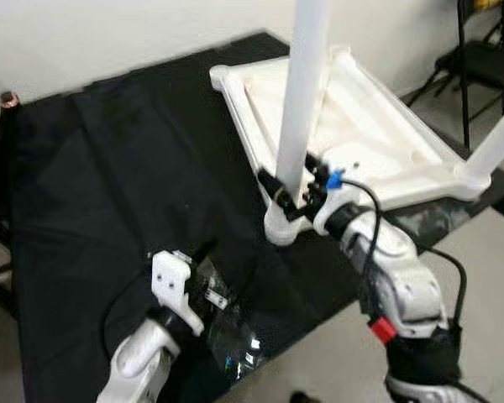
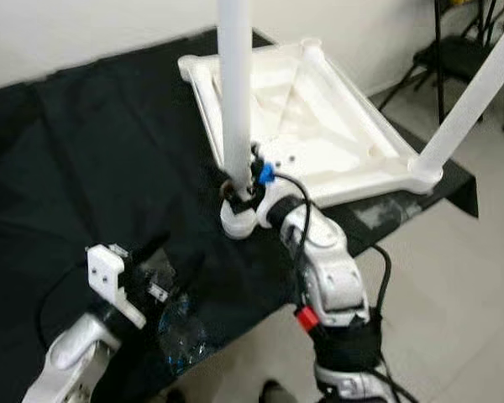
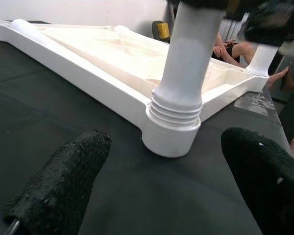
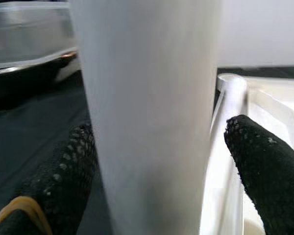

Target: Building children table

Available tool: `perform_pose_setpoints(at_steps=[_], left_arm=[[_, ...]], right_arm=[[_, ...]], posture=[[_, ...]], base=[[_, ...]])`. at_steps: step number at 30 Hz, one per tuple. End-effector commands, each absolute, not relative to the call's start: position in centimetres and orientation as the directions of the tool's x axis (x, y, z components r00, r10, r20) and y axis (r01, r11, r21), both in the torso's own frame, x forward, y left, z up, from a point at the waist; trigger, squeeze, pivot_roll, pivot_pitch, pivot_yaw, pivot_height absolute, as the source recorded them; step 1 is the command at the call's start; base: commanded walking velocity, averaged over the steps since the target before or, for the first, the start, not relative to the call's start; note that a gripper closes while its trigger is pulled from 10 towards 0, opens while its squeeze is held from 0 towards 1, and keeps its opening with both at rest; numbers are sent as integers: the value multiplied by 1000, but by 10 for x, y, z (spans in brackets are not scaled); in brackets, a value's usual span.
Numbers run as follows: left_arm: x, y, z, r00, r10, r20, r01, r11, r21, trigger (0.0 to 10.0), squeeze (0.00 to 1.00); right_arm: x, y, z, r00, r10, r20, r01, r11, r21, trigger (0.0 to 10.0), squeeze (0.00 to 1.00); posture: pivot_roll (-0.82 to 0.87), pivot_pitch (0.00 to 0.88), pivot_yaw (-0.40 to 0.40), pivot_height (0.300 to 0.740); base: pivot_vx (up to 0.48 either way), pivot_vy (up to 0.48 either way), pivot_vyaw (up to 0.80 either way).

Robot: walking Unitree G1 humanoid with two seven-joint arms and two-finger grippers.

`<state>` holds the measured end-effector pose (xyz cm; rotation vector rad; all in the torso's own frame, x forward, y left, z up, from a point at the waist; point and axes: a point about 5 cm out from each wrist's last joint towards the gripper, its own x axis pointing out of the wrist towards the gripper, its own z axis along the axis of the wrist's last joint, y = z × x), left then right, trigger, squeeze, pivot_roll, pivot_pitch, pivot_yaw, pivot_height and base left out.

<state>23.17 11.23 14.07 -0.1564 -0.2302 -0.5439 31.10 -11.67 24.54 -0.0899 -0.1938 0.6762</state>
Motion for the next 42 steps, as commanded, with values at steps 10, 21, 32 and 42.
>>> perform_pose_setpoints(at_steps=[10, 21, 32, 42], left_arm=[[229, 113, 134, 843, -485, 230, 515, 852, -91, 10000, 0], [227, 112, 134, 844, -485, 226, 514, 853, -90, 10000, 0], [226, 113, 133, 844, -489, 222, 516, 852, -88, 10000, 0], [226, 114, 134, 844, -488, 222, 516, 852, -89, 10000, 0]], right_arm=[[345, -154, 267, 593, 803, 57, -774, 589, -232, 10000, 0], [350, -168, 279, 324, 942, -84, -919, 292, -266, 10000, 0], [347, -178, 268, 225, 964, -140, -953, 187, -240, 0, 0], [332, -187, 231, 299, 939, -172, -943, 264, -202, 0, 0]], posture=[[42, 202, 9, 740], [52, 207, 8, 740], [49, 193, 18, 740], [42, 194, 18, 740]], base=[[0, 0, 0], [0, 0, 0], [0, 0, 0], [0, 0, 0]])
